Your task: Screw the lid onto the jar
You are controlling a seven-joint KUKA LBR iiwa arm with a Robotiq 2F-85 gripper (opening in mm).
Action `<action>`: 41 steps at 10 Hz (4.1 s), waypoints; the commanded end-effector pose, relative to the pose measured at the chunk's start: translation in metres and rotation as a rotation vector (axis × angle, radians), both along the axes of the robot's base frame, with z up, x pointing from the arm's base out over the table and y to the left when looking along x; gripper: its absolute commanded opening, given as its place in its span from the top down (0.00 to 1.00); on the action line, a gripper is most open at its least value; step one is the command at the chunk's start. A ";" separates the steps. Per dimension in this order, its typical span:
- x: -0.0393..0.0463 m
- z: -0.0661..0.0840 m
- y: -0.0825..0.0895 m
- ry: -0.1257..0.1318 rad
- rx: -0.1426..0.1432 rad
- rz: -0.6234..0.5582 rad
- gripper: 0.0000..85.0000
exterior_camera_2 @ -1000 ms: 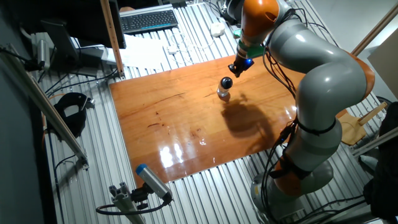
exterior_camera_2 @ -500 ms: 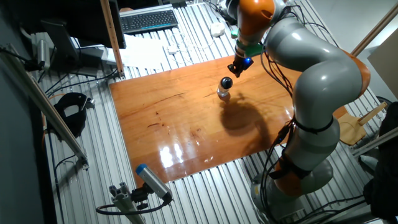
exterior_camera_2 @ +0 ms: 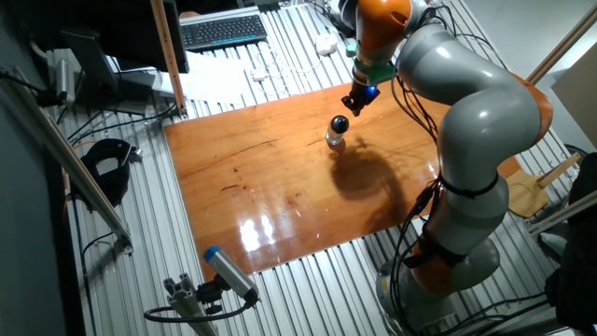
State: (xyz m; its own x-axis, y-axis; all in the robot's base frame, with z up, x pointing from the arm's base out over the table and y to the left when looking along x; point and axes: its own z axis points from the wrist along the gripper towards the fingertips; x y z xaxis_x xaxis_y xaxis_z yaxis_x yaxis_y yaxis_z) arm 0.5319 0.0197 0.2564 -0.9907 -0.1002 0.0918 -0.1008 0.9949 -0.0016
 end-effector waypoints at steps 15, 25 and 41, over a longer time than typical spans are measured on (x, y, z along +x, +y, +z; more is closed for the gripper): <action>0.0006 -0.087 0.009 -0.094 -0.028 -0.020 1.00; 0.0188 -0.086 0.001 -0.097 -0.019 -0.021 1.00; 0.0200 -0.078 0.008 -0.097 -0.041 -0.023 1.00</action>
